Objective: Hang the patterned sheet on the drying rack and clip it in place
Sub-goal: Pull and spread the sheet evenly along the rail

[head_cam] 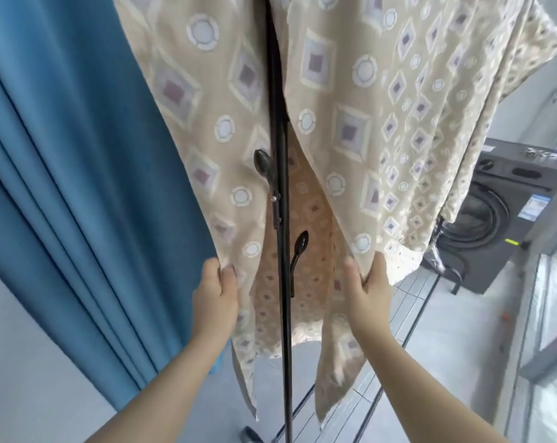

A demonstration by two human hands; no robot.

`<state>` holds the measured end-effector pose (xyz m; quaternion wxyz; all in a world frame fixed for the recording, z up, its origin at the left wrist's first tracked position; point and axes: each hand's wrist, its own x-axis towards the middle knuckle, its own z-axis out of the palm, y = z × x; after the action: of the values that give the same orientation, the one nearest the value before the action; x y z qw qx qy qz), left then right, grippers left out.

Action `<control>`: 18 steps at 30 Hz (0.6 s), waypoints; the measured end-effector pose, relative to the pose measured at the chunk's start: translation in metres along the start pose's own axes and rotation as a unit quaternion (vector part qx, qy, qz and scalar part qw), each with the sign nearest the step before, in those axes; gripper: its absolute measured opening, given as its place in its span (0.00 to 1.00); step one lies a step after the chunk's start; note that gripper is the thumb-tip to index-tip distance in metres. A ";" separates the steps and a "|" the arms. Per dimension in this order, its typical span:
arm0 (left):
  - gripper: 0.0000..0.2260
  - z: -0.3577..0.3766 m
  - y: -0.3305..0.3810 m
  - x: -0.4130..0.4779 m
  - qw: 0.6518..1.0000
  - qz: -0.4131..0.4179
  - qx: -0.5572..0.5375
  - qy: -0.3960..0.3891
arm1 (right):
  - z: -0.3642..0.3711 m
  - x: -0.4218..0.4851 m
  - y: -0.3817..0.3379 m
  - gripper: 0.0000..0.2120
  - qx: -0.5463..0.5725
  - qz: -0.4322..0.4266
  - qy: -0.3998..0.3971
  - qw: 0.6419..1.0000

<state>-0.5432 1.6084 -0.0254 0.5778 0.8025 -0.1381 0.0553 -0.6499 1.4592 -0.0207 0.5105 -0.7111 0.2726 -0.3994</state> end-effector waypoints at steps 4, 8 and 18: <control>0.17 -0.004 -0.002 -0.014 0.998 0.042 -0.047 -0.006 | 0.002 -0.004 0.022 0.10 -0.109 0.029 -0.072 0.991; 0.21 -0.002 -0.003 -0.017 0.999 0.025 -0.015 -0.019 | 0.006 -0.008 0.039 0.07 -0.136 0.060 -0.089 0.985; 0.10 0.004 -0.016 -0.023 0.996 -0.003 -0.069 -0.051 | 0.003 -0.050 0.087 0.05 -0.172 0.173 -0.186 0.952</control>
<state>-0.5608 1.6128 -0.0475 0.6240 0.7630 -0.1686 0.0034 -0.6721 1.4720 -0.1174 0.4835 -0.7914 0.3566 -0.1127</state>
